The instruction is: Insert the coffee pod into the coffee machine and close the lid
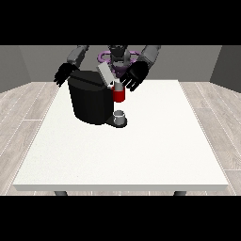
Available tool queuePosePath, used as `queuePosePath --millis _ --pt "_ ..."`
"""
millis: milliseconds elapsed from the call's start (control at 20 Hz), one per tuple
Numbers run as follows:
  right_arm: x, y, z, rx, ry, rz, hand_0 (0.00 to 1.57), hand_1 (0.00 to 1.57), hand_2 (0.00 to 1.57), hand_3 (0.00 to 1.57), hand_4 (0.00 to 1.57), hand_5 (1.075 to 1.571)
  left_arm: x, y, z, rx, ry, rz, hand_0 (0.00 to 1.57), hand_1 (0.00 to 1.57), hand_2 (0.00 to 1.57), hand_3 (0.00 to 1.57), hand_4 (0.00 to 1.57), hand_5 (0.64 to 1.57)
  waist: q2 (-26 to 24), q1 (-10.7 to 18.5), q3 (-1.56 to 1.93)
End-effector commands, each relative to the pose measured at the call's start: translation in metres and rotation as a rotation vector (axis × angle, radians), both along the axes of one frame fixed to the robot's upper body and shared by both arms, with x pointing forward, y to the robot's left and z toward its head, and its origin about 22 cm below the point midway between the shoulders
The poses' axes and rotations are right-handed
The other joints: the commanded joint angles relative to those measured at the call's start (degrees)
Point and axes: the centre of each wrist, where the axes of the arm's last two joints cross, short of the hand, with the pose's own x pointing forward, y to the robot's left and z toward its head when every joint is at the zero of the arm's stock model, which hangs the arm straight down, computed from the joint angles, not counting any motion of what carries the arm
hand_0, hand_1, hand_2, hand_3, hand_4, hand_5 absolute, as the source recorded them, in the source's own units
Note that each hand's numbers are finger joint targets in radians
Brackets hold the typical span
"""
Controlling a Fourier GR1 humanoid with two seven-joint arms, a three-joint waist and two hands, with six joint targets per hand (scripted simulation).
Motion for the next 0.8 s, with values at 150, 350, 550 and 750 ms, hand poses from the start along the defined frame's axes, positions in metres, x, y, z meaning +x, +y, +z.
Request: queuePosePath --millis 150,350,550,750 --pt "0.002 0.009 0.015 0.012 -0.029 0.014 0.0 0.0 0.0 0.0 0.42 1.571 -0.001 0.001 -0.028 0.004 0.016 0.0 1.2 1.2 1.24 1.14 0.47 1.571 0.7 -0.4 -0.07" --pt "0.006 -0.011 0.008 0.009 0.014 -0.014 0.0 0.0 0.0 0.0 0.43 1.571 0.002 -0.017 -0.014 0.023 0.035 -0.015 1.13 1.13 1.17 1.03 0.44 1.571 -0.3 -0.1 -0.04" --pt "-0.007 -0.009 -0.01 -0.003 0.047 -0.012 0.0 0.0 0.0 0.0 0.37 1.571 0.0 0.002 -0.007 0.042 0.035 0.0 1.11 1.11 1.15 0.98 0.41 1.571 -0.7 -0.2 -0.04" --pt "0.005 -0.012 -0.015 0.002 -0.017 -0.052 0.0 0.0 0.0 0.0 0.4 1.571 0.001 -0.017 0.019 0.075 -0.017 -0.029 1.05 1.05 1.12 0.95 0.37 1.571 1.0 2.6 -0.01"
